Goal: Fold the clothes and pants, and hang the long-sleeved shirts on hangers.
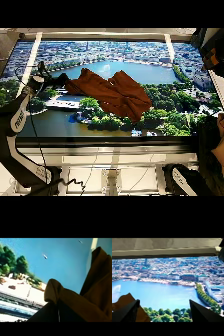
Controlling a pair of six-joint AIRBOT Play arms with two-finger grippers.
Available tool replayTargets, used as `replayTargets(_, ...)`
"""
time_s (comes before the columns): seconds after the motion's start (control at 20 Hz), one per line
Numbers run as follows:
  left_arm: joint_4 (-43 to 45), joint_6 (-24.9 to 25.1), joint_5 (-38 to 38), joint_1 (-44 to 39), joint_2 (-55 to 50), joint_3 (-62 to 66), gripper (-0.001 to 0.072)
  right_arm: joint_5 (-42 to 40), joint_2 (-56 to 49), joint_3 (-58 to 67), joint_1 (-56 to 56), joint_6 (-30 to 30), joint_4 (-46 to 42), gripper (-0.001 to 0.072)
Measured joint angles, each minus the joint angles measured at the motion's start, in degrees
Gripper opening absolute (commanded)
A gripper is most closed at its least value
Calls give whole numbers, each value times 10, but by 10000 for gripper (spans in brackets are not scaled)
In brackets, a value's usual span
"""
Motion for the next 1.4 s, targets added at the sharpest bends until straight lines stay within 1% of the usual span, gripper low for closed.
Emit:
replayTargets(0.2,66,4,-44,2,61,0,17,3,0,0,0,4,37,692)
replayTargets(0.25,86,5,-59,2,80,0,17,3,0,0,0,5,41,665)
replayTargets(0.3,104,6,-75,2,97,0,17,3,0,0,0,6,44,501)
replayTargets(0.35,122,6,-94,2,116,0,17,3,0,0,0,8,47,204)
replayTargets(0.4,137,11,-112,2,133,0,17,6,-1,0,0,10,50,28)
replayTargets(0.5,159,27,-163,2,165,-1,17,15,-6,-1,0,13,54,33)
replayTargets(0.55,165,35,-185,1,178,-5,17,19,-11,-2,0,14,58,107)
replayTargets(0.6,170,42,-203,-1,191,-12,16,21,-20,-3,0,14,65,233)
replayTargets(0.65,173,48,-217,-5,203,-22,16,25,-33,-5,2,14,78,262)
replayTargets(0.75,177,56,-234,-14,223,-49,16,34,-69,-5,17,5,104,274)
replayTargets(0.85,179,60,-243,-26,237,-81,17,48,-119,-6,52,-15,124,286)
replayTargets(0.9,179,61,-245,-32,243,-97,17,50,-144,-6,72,-28,128,390)
replayTargets(0.95,180,62,-247,-36,248,-111,17,52,-172,-6,95,-41,124,444)
replayTargets(1.15,193,64,-252,-41,264,-148,16,49,-271,-7,150,-64,69,439)
replayTargets(1.25,205,64,-256,-38,272,-155,17,51,-305,-14,150,-63,40,405)
replayTargets(1.4,215,58,-258,-30,279,-161,16,63,-330,-55,119,-61,15,404)
